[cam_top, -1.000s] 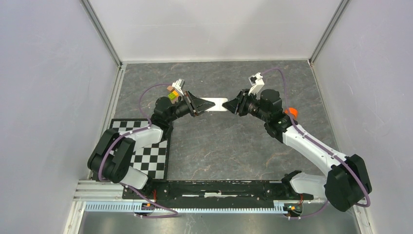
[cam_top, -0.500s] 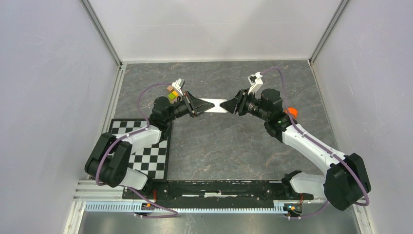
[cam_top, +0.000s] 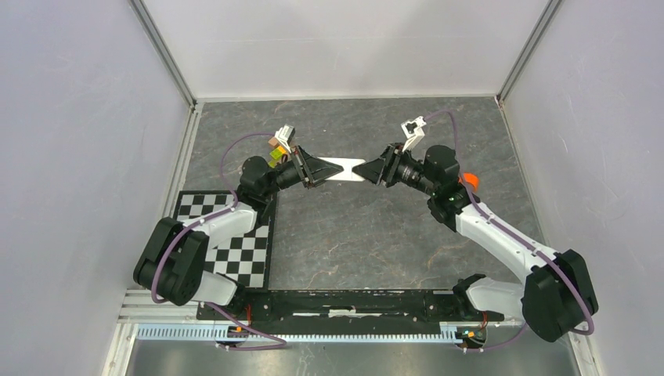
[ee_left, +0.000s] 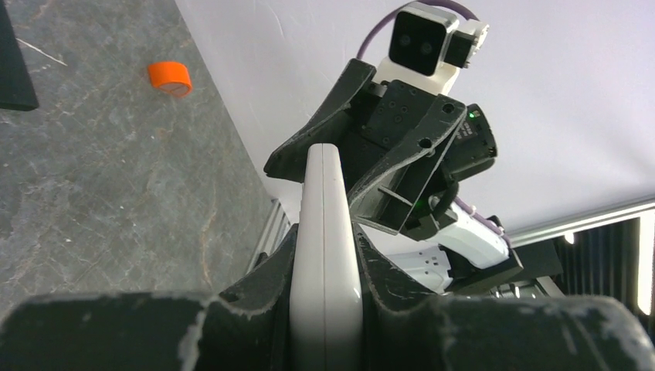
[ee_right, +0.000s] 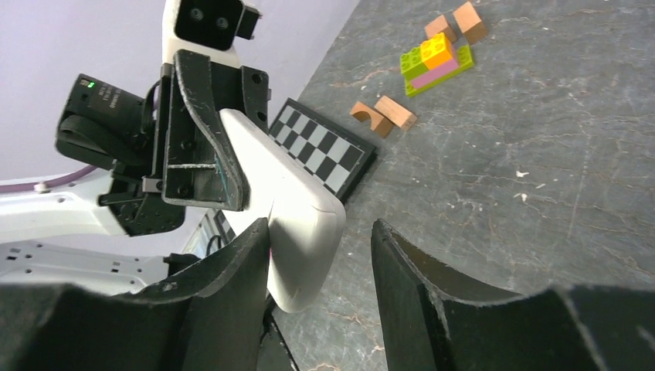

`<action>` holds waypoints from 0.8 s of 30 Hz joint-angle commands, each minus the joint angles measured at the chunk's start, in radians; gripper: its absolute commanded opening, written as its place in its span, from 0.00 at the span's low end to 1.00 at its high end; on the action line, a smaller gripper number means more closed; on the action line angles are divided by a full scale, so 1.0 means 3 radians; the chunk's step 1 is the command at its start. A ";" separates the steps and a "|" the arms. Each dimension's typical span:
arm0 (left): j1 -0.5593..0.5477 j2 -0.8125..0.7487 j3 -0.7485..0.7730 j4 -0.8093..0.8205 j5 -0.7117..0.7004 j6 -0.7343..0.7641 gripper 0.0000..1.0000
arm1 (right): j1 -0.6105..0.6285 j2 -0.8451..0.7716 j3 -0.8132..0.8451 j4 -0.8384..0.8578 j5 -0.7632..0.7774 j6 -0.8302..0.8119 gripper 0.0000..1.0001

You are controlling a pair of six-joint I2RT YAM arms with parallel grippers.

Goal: Load the batteries into the remote control

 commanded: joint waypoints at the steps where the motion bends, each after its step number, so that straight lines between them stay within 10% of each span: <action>1: -0.0010 -0.0287 0.0171 0.1202 0.0220 -0.0588 0.02 | -0.0052 0.0057 -0.0316 -0.0145 -0.0198 0.0071 0.54; 24: -0.0315 0.0018 0.0439 0.1427 0.0652 -0.0764 0.02 | 0.0111 0.0262 -0.0448 0.1111 -0.0759 0.0826 0.31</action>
